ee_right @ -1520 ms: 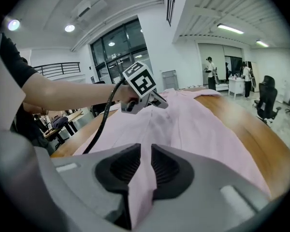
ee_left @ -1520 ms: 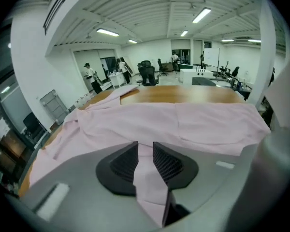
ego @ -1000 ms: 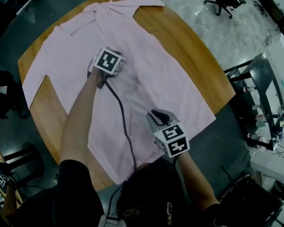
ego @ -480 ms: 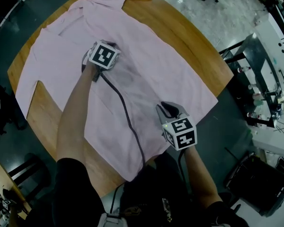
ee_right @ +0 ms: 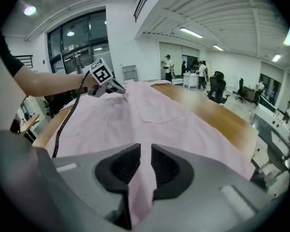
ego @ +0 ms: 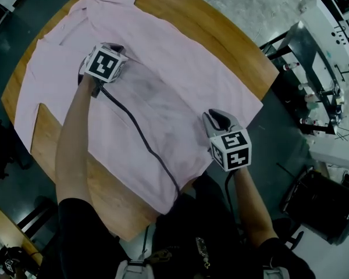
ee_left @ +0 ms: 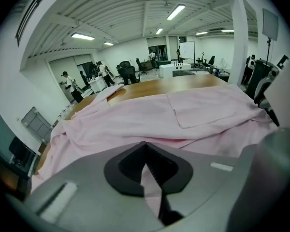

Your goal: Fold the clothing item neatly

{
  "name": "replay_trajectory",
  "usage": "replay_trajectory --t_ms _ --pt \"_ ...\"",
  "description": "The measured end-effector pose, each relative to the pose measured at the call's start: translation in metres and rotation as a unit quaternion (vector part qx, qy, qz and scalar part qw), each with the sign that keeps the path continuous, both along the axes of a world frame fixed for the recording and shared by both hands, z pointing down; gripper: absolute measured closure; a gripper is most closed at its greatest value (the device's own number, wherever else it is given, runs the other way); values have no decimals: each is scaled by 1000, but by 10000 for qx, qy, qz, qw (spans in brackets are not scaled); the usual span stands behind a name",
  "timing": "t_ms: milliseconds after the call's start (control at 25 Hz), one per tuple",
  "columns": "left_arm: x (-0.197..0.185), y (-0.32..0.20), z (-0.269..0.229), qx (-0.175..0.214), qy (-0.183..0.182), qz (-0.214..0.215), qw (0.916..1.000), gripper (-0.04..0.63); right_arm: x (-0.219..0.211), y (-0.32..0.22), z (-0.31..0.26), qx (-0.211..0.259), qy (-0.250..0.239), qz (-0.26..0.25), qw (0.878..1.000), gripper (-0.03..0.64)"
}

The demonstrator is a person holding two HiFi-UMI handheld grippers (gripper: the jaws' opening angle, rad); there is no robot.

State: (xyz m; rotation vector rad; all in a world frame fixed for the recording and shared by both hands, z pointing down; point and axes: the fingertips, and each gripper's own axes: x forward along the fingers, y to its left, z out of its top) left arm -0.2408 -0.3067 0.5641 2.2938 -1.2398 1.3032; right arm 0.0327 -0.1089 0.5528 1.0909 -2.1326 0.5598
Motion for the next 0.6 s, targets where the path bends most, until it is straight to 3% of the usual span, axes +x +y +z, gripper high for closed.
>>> replay_trajectory --t_ms 120,200,520,600 --pt "-8 6 -5 -24 -215 171 9996 588 -20 26 8 -241 140 -597 9978 555" --pt "-13 11 -5 -113 -240 183 9995 588 -27 37 21 -397 313 -737 9960 555" --pt "-24 14 3 -224 -296 164 9992 588 -11 34 44 -637 770 -377 9943 558" --pt "-23 14 4 -203 -339 189 9990 588 -8 37 43 -653 777 -396 9941 596"
